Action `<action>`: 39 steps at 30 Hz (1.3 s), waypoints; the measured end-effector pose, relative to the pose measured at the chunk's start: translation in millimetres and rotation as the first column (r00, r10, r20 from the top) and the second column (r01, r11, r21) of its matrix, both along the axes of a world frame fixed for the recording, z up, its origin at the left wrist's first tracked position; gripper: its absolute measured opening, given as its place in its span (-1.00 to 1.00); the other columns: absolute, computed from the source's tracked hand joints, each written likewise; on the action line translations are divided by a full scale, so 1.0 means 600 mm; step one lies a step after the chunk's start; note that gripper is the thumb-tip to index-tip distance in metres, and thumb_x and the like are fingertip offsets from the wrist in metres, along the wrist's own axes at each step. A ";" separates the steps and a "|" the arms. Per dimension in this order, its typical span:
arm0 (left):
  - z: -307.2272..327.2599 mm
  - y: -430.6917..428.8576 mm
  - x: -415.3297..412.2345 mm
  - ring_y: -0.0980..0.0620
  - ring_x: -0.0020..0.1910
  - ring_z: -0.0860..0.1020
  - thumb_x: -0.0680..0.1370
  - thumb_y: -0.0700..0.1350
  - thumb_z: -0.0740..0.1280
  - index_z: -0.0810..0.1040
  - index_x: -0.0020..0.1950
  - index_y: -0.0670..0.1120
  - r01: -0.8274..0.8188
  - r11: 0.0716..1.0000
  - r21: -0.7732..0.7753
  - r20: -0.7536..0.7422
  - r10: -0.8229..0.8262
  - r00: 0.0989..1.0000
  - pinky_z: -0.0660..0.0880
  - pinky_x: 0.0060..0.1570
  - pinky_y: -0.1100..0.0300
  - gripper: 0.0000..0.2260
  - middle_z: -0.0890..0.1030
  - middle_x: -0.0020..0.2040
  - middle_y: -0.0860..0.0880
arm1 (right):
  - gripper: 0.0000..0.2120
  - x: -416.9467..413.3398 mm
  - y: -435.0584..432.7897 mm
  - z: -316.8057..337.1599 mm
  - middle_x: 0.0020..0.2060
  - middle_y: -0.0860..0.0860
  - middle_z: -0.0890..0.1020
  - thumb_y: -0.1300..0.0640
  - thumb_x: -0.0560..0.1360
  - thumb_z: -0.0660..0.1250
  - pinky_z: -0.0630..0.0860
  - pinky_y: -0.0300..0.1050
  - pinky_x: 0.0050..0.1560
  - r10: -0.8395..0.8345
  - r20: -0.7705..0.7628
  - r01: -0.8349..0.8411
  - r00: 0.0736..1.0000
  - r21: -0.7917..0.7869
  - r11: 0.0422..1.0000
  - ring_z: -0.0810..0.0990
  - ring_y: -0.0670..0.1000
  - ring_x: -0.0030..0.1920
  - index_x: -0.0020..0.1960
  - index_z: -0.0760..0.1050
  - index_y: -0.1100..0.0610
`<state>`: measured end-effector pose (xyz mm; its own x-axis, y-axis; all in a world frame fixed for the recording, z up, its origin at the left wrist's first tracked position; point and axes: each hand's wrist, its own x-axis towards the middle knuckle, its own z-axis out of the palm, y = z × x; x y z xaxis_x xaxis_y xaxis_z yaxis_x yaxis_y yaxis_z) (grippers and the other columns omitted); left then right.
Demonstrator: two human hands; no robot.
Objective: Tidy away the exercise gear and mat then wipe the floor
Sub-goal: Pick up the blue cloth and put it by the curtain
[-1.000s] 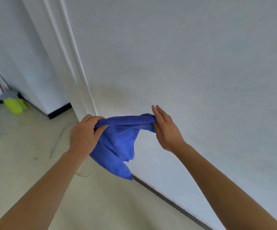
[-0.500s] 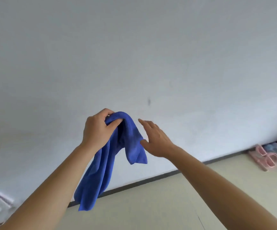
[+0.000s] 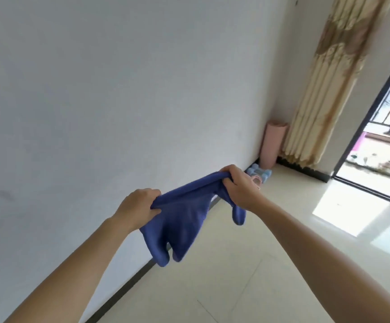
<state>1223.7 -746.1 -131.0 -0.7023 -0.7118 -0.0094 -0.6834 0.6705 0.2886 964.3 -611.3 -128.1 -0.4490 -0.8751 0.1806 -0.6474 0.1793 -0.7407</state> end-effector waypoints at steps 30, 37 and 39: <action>0.067 -0.289 -1.372 0.15 -0.23 0.57 0.48 -0.12 0.42 0.60 -0.17 0.03 0.581 0.807 0.110 -0.588 -0.418 0.692 0.50 -0.26 0.32 -0.94 0.63 -0.31 0.10 | -0.35 -1.083 -0.162 -0.062 0.39 -0.04 0.38 0.10 0.45 0.45 0.37 -0.13 0.22 -0.534 0.238 0.462 0.811 0.298 0.835 0.38 -0.03 0.35 0.48 0.29 -0.04; 0.033 -0.357 -1.713 0.16 -0.39 0.47 0.41 -0.17 0.42 0.57 -0.21 0.02 0.521 0.850 0.074 -0.507 -0.418 0.754 0.40 -0.38 0.36 -0.91 0.52 -0.42 0.12 | -0.80 -1.402 -0.293 -0.091 -0.07 -0.12 0.64 0.05 0.57 0.36 0.54 -0.17 -0.06 -0.397 0.080 0.380 0.914 0.166 0.910 0.60 -0.07 -0.08 0.18 0.59 0.01; 0.044 -0.400 -1.797 0.16 -0.39 0.47 0.41 -0.18 0.44 0.57 -0.21 0.00 0.467 0.880 0.087 -0.479 -0.374 0.794 0.37 -0.37 0.40 -0.90 0.52 -0.40 0.12 | -0.80 -1.508 -0.323 -0.082 -0.18 -0.08 0.64 0.11 0.63 0.21 0.52 -0.18 -0.12 -0.397 0.008 0.392 0.918 0.149 0.908 0.58 0.01 -0.13 0.07 0.62 0.05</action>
